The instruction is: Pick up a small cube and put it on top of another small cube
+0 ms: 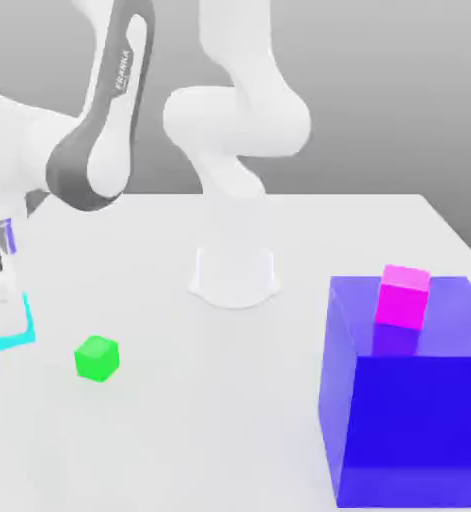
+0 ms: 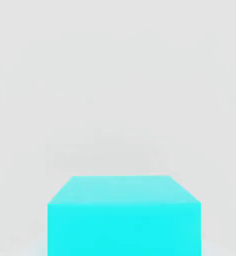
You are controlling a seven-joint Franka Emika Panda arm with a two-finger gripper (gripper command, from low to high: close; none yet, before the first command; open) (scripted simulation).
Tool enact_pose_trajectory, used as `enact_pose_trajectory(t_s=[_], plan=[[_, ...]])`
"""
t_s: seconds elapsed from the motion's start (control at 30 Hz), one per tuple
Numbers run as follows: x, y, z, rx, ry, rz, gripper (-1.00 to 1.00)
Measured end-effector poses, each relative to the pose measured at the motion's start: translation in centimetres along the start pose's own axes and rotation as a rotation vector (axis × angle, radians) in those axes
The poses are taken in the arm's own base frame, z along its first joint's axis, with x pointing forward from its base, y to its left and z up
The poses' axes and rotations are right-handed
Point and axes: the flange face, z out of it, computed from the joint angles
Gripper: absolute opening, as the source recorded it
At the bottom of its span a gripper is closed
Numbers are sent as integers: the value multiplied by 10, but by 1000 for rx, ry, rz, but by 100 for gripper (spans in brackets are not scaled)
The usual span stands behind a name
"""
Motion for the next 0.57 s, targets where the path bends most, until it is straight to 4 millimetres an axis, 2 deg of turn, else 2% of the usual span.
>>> enact_pose_trajectory(t_s=[0.2, 0.47, 0.5, 0.57], plan=[[-36, 57, 6, 18, -33, -83, -100], [-46, 59, 62, 23, -41, -102, -100], [-45, 60, 68, 22, -39, -98, 100], [-48, 59, 68, 22, -39, -109, 100]])
